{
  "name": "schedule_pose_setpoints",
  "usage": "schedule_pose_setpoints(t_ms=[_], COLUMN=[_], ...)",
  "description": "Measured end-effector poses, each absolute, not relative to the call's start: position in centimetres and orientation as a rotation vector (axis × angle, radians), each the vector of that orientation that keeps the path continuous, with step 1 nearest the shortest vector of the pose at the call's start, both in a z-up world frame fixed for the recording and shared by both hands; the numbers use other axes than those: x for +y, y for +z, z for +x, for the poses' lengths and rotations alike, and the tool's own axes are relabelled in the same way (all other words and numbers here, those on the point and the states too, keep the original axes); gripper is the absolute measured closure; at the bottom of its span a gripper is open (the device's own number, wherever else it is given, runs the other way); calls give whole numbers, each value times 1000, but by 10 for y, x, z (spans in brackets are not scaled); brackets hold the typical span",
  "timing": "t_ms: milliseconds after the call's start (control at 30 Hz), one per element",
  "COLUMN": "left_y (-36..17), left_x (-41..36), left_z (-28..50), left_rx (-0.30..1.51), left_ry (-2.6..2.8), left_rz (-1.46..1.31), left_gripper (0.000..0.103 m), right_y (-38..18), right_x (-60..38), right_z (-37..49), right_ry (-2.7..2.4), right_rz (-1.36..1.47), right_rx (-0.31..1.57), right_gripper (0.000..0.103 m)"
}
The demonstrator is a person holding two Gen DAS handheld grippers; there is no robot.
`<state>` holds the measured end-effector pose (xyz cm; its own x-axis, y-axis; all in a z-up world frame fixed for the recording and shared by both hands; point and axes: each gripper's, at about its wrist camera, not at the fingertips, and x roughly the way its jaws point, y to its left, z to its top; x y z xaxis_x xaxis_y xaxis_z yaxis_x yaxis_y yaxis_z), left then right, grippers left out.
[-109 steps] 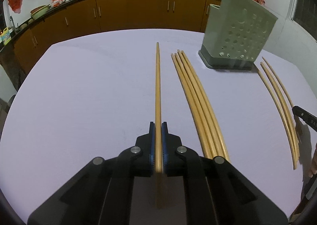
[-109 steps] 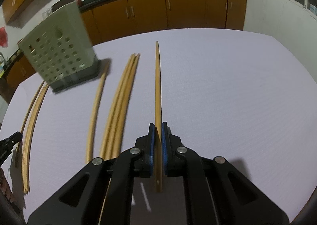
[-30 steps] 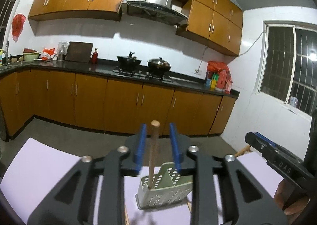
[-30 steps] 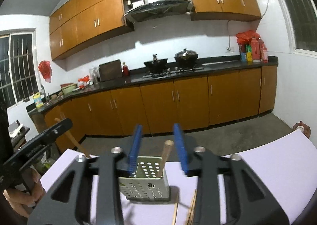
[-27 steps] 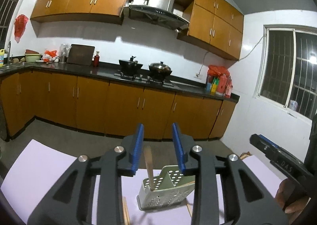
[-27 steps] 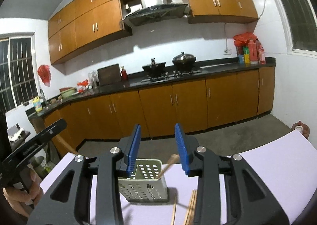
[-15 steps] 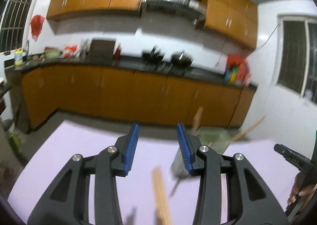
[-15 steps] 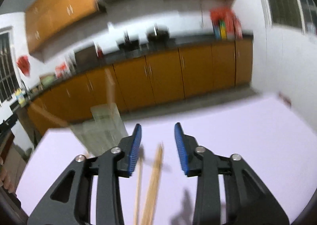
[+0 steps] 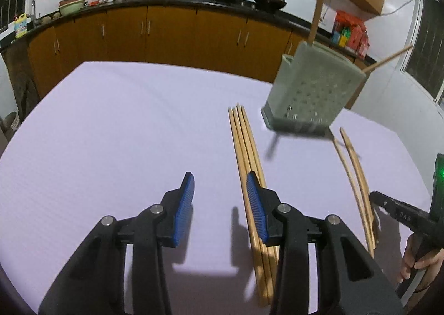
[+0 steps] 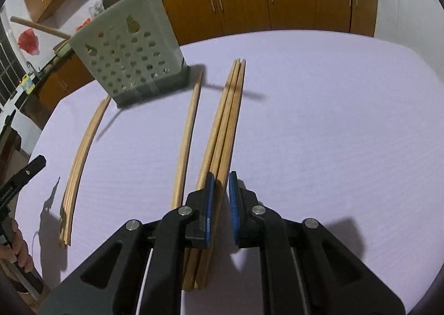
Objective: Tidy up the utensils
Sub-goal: 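Move both open tools back down to the chopsticks on the table, then close the left tool on a chopstick while the right tool grasps another chopstick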
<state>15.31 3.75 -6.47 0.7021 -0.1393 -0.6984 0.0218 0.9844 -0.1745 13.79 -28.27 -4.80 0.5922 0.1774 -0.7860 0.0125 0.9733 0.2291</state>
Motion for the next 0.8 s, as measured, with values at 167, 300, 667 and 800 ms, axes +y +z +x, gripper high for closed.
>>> schedule_pose_setpoints(t_ms=[167,300,667,800], left_y=[-74,-78,-86,-86], left_x=[32,31,14,9], left_z=[156,155,148,148], left_rx=[828,847,888,885], left_ry=[-102,-123,-196,-176], left_rz=[-154,-152,-113,-68], left_gripper=[64,65,80,81], right_y=[-58,-57,-58,-58], right_x=[-287,-297,-309,-310], right_z=[132,132,127,125], right_ry=[60,-32,-47,-48], right_rz=[173,145,149,144], right_rx=[936,921,908,907], right_gripper=[95,95,95,95])
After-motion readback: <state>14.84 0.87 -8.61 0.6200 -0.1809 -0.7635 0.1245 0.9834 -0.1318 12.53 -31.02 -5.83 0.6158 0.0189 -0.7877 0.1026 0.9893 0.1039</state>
